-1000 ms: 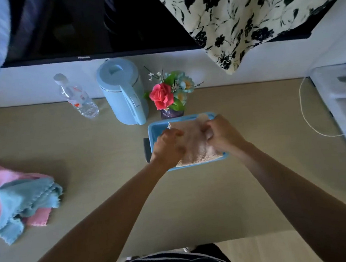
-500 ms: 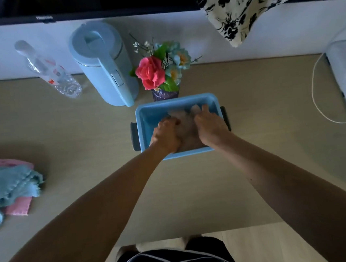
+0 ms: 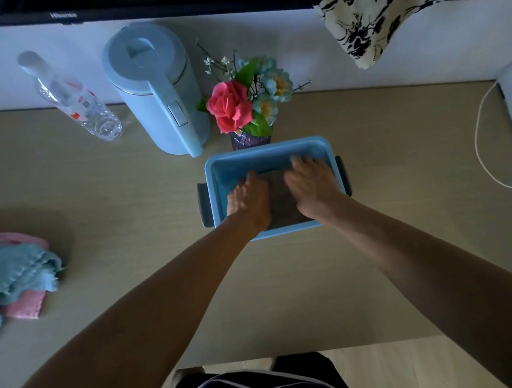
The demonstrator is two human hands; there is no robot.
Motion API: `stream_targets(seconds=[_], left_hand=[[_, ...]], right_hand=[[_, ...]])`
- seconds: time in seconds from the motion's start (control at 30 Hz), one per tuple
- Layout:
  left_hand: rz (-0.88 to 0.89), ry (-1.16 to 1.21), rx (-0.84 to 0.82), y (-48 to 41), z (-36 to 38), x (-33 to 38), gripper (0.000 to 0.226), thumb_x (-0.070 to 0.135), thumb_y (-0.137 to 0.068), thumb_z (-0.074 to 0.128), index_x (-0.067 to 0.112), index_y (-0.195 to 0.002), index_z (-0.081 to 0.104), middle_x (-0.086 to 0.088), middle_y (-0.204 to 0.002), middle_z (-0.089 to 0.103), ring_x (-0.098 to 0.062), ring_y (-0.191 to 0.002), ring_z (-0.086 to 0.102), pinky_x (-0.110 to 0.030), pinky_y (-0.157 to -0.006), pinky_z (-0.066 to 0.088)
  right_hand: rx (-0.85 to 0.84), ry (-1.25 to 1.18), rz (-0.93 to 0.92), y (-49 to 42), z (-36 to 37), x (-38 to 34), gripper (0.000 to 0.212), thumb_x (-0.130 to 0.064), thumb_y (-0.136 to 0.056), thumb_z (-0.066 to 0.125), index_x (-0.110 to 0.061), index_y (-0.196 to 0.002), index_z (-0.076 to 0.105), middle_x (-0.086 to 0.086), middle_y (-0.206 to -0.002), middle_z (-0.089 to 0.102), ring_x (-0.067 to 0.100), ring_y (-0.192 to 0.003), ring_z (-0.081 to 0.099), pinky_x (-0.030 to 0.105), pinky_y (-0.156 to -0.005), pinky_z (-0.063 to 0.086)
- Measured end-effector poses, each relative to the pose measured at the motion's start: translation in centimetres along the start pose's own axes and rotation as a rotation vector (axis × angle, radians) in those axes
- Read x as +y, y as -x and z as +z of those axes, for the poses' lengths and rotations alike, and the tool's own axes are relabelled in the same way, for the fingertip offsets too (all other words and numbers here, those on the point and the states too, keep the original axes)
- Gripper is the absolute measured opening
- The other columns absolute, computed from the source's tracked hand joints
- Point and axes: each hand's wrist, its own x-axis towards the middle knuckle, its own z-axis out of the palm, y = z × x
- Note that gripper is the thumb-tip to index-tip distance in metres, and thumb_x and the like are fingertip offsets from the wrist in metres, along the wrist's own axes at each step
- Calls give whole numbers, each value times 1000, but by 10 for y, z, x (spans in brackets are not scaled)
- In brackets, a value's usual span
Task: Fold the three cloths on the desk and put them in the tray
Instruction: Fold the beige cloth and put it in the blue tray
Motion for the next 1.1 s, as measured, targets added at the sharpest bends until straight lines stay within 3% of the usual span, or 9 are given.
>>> stream_targets(seconds=[0.07,0.2,0.37,0.53,0.7,0.83,0.9,1.0,1.1], left_hand=[[64,-29,-9,-4,2,4,45,18,-81,77,16,-124,62,-10,-130,48,-31,-124,50,-45,-97,51],[128,-82,-116,-16,11,5,63,28,-81,78,16,-137,53,-10,-143,45,-30,-136,39,-43,-107,44],[140,-154,-169,-30,24,1,74,29,-78,79,16,-143,46,-13,-147,39,-33,-137,36,-44,-109,38],[176,-225,-162,-40,30,-4,82,32,-78,78,17,-147,39,-12,-150,37,-32,-140,33,-44,-109,36],[182,-192,-138,-29,16,-5,71,31,-77,80,17,-139,50,-10,-145,44,-31,-136,42,-43,-107,41],[160,187,0,3,-12,-14,61,34,-77,80,16,-130,58,-10,-133,59,-31,-121,59,-43,-101,50],[150,408,106,27,-25,-23,51,27,-78,81,11,-123,62,-10,-126,64,-29,-115,62,-37,-99,49],[132,599,267,68,-43,-43,39,20,-80,79,10,-116,66,-6,-115,69,-20,-105,65,-20,-87,46],[142,683,354,107,-59,-70,34,17,-83,78,7,-113,66,-5,-110,71,-18,-101,66,-20,-83,48]], right_hand=[[-84,-13,-35,-5,5,3,33,-2,-81,67,-12,-112,67,11,-124,54,30,-116,55,40,-97,43],[-186,35,-24,-16,20,4,41,-6,-86,66,-14,-126,64,12,-136,54,29,-129,50,40,-106,40],[-213,86,-24,-27,37,1,40,-12,-97,51,-11,-137,55,15,-141,53,32,-134,47,42,-105,41],[-218,65,5,-31,44,-1,43,-12,-98,53,-12,-140,49,14,-143,50,31,-135,45,42,-105,41],[-225,-77,28,-20,26,2,33,-8,-94,56,-12,-127,61,12,-132,60,30,-122,59,41,-94,50],[-110,-345,128,2,-6,7,33,-18,-87,70,-12,-118,62,10,-122,62,33,-104,67,37,-72,50],[37,-523,188,17,-23,3,36,-29,-87,72,-13,-117,60,10,-119,63,32,-102,66,38,-79,53],[358,-746,235,44,-48,-19,42,-24,-86,72,-13,-124,58,8,-117,64,28,-105,65,44,-87,53],[598,-919,222,65,-67,-58,43,-16,-86,72,-9,-126,57,8,-118,64,24,-105,64,42,-90,51]])
